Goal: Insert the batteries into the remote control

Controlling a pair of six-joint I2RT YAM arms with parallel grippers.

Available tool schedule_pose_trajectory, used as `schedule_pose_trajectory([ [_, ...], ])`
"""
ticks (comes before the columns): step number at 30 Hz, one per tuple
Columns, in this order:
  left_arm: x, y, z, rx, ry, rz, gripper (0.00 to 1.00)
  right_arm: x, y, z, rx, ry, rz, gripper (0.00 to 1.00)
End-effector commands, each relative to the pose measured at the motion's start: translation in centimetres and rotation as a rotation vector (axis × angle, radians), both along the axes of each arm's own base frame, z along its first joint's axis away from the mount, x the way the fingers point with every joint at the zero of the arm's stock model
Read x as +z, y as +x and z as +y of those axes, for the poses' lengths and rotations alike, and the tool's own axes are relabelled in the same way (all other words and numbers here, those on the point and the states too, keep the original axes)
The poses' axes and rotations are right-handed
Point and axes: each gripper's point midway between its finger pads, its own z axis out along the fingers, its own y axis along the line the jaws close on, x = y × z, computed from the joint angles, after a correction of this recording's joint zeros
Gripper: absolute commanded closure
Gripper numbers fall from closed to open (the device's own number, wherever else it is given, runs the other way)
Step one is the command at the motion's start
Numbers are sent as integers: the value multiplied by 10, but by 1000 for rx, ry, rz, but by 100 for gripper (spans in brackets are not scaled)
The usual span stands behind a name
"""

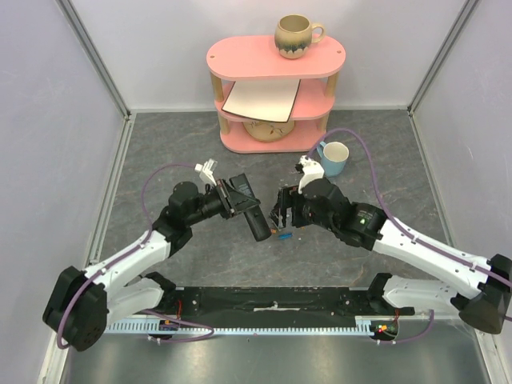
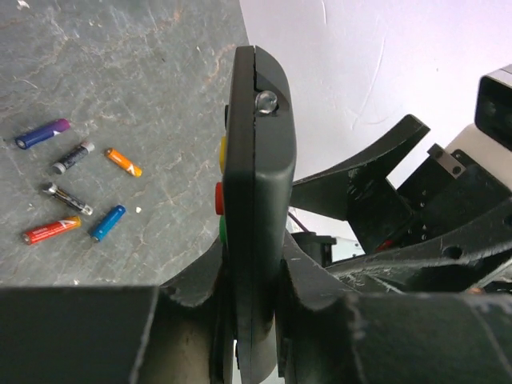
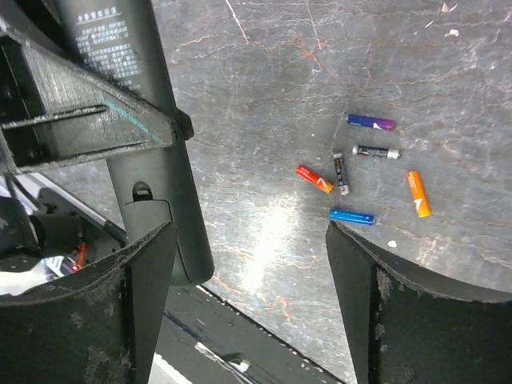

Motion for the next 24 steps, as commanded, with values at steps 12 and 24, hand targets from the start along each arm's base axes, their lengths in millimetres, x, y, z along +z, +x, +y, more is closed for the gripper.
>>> schedule_pose_trajectory([
  [12, 39, -28, 33, 144, -251, -407, 93, 28, -7, 3, -70, 373, -44, 3],
  [24, 61, -67, 29, 113, -209, -716, 98, 14, -27, 21, 140, 416, -79, 11],
])
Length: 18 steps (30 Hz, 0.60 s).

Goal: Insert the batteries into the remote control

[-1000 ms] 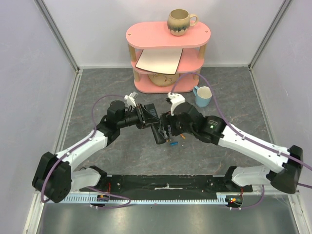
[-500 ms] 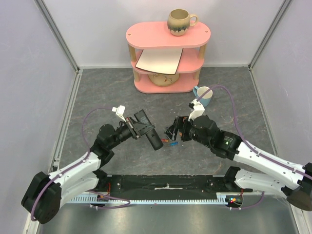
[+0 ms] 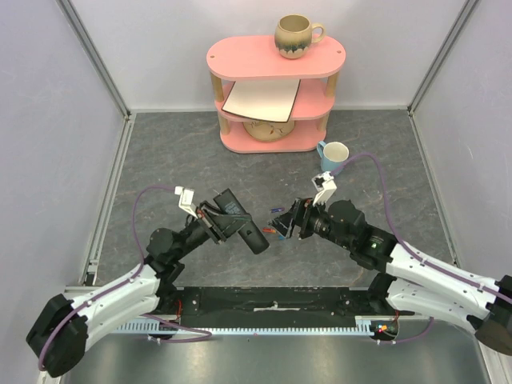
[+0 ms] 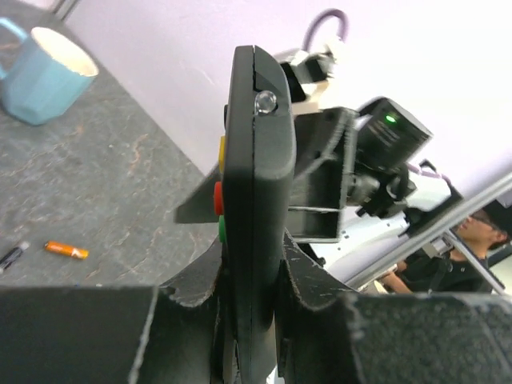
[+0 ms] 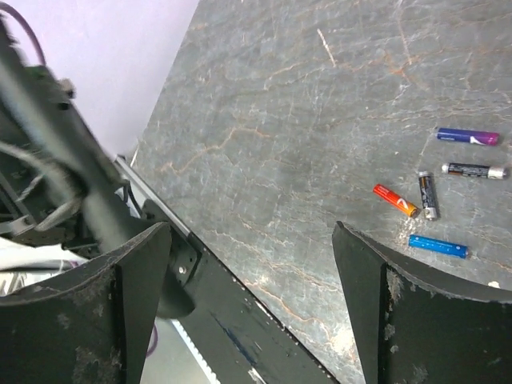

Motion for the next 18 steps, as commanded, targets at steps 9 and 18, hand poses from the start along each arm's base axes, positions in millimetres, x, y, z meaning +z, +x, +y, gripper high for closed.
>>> schedule_pose_trajectory([
  [9, 25, 15, 7, 264, 149, -288, 98, 36, 3, 5, 57, 25, -183, 11],
  [18, 42, 28, 18, 359, 146, -284, 98, 85, -3, 12, 93, 155, -174, 10],
])
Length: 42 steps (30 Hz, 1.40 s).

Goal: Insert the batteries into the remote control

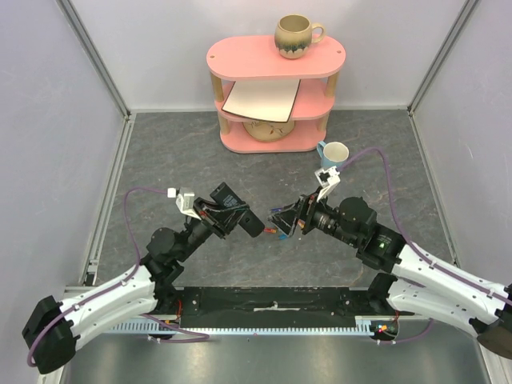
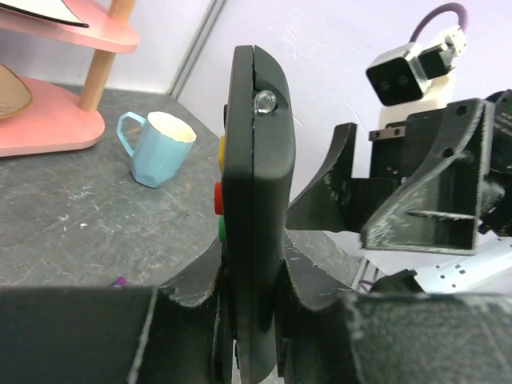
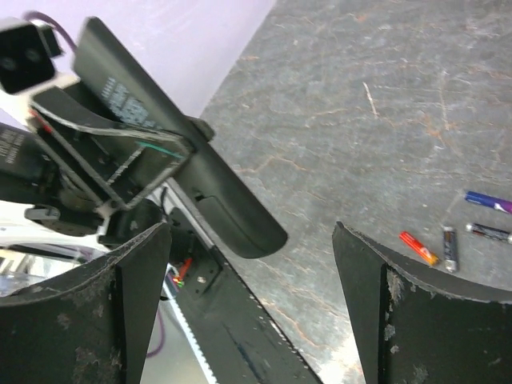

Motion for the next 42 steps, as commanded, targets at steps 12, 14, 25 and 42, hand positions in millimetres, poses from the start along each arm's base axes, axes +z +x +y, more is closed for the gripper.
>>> schedule_pose_trajectory([
  [12, 10, 22, 39, 232, -36, 87, 98, 23, 46, -42, -467, 156, 291, 24],
  [14, 8, 21, 37, 222, -35, 93, 98, 23, 43, -37, -419, 111, 257, 23],
  [25, 16, 16, 20, 137, -42, 49, 98, 3, 16, 14, -58, -107, 164, 22],
  [42, 16, 55, 26, 370, 75, 91, 98, -16, 38, 30, -307, -104, 329, 22],
])
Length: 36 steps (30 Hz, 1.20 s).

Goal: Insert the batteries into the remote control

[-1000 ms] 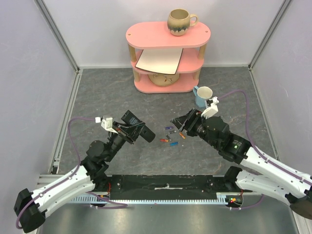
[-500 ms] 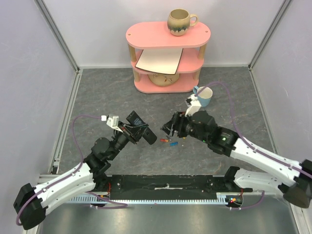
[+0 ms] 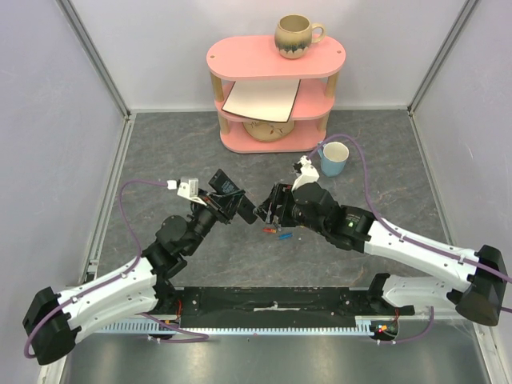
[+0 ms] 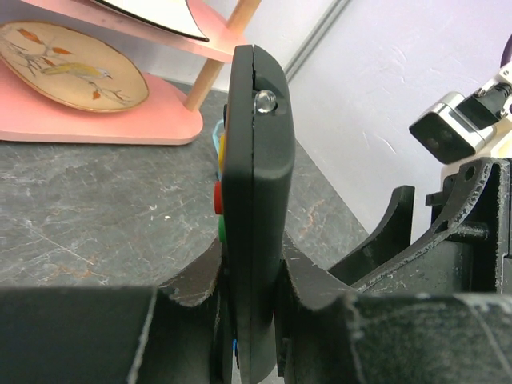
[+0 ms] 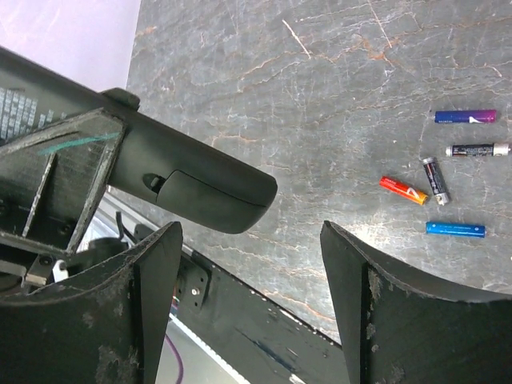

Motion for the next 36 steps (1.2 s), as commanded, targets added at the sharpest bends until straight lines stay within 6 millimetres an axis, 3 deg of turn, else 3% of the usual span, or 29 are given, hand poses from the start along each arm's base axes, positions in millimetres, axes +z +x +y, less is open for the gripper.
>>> schedule_pose_trajectory([
  [1, 20, 10, 12, 110, 9, -43, 98, 17, 16, 3, -122, 82, 27, 23],
  [18, 15, 13, 8, 158, 81, -62, 98, 23, 25, 34, -118, 162, 72, 24],
  [36, 24, 11, 9, 163, 63, -82, 98, 3, 25, 33, -134, 138, 109, 26],
])
